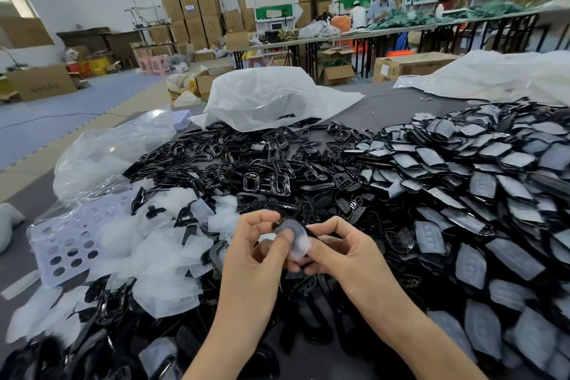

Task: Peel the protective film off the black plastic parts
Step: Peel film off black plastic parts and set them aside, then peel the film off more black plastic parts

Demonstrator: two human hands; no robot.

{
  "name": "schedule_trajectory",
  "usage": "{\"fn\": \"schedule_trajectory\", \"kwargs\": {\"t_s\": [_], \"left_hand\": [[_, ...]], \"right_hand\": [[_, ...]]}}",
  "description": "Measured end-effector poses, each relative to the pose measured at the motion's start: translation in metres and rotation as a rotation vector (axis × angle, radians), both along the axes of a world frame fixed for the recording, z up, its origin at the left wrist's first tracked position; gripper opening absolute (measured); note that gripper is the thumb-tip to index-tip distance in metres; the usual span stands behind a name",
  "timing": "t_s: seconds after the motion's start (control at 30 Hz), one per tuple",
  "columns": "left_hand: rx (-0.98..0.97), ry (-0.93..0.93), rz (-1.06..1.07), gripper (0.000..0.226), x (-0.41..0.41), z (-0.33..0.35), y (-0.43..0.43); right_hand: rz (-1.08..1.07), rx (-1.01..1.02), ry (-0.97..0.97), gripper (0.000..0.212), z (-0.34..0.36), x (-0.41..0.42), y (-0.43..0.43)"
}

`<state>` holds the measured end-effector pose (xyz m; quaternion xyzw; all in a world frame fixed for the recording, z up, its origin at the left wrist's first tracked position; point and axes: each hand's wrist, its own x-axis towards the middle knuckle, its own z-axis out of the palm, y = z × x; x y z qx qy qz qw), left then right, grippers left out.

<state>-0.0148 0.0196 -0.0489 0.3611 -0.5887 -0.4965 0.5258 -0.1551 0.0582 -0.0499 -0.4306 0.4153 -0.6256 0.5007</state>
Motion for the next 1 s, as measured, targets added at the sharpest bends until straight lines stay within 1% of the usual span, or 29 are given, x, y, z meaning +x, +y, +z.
{"fn": "schedule_trajectory", "kwargs": {"t_s": [0.07,0.13,0.17,0.2,0.3,0.37,0.47,0.57,0.7,0.83,0.9,1.0], "left_hand": [[-0.019,-0.013,0.026,0.023,0.000,-0.001,-0.001],[-0.006,0.000,0.021,0.018,0.000,-0.002,-0.001],[0.020,0.026,0.015,0.016,0.000,-0.002,-0.001],[0.046,0.051,0.003,0.015,-0.001,-0.003,0.000],[0.060,0.070,-0.064,0.014,-0.004,-0.002,0.003],[0.053,0.058,-0.082,0.012,-0.004,-0.001,0.004],[0.037,-0.032,-0.056,0.012,-0.002,-0.002,0.000],[0.029,-0.126,-0.056,0.015,-0.001,-0.003,-0.001],[0.033,-0.143,-0.058,0.014,-0.001,-0.002,0.001],[-0.011,-0.153,-0.077,0.011,-0.002,-0.003,0.003],[-0.051,-0.168,-0.079,0.015,-0.001,-0.003,0.004],[-0.097,-0.242,-0.057,0.028,0.000,-0.003,0.005]], "right_hand": [[0.007,0.005,-0.037,0.011,0.000,0.000,0.000],[0.010,0.005,-0.071,0.024,-0.001,0.001,0.000],[-0.007,0.004,-0.060,0.027,-0.002,0.002,-0.001],[-0.038,0.004,-0.037,0.026,-0.003,0.002,-0.001],[-0.128,0.011,0.007,0.015,-0.007,-0.002,-0.004],[-0.149,0.002,0.024,0.014,-0.005,-0.004,-0.004],[-0.149,-0.015,0.020,0.020,-0.003,-0.004,-0.002],[-0.131,-0.014,0.023,0.019,-0.004,-0.004,-0.001],[-0.120,-0.006,0.053,0.009,-0.005,-0.005,-0.002],[-0.130,-0.008,0.093,0.010,-0.006,-0.007,-0.003],[-0.151,-0.012,0.100,0.012,-0.007,-0.008,-0.004],[-0.183,-0.005,0.130,0.017,-0.009,-0.010,-0.004]]}}
